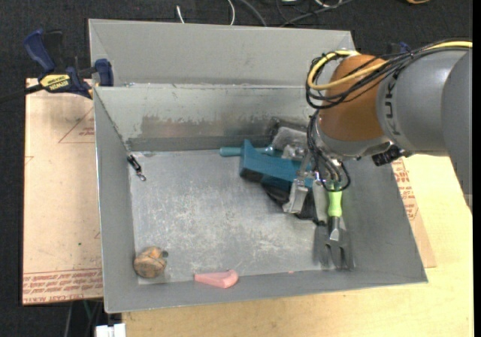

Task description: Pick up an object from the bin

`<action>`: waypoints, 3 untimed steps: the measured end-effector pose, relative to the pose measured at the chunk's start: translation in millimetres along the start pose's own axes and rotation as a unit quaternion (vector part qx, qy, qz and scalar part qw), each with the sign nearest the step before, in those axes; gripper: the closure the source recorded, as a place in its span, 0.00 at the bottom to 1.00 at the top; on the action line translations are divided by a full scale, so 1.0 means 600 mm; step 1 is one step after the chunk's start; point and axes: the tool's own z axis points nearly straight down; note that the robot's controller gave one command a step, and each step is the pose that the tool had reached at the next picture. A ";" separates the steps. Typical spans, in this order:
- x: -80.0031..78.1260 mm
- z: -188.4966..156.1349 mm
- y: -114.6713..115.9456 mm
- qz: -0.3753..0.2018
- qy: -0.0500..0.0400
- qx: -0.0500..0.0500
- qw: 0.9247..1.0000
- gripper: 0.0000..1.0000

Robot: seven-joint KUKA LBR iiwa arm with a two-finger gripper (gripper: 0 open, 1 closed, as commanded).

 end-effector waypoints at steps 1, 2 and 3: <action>-0.053 0.005 -0.004 -0.114 0.003 -0.003 0.993 1.00; -0.053 0.005 -0.004 -0.114 0.003 -0.003 0.993 1.00; -0.046 -0.115 -0.006 -0.127 0.006 -0.004 0.992 1.00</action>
Offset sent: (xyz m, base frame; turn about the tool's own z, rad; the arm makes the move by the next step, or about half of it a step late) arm 0.0000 0.0000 0.0000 0.0000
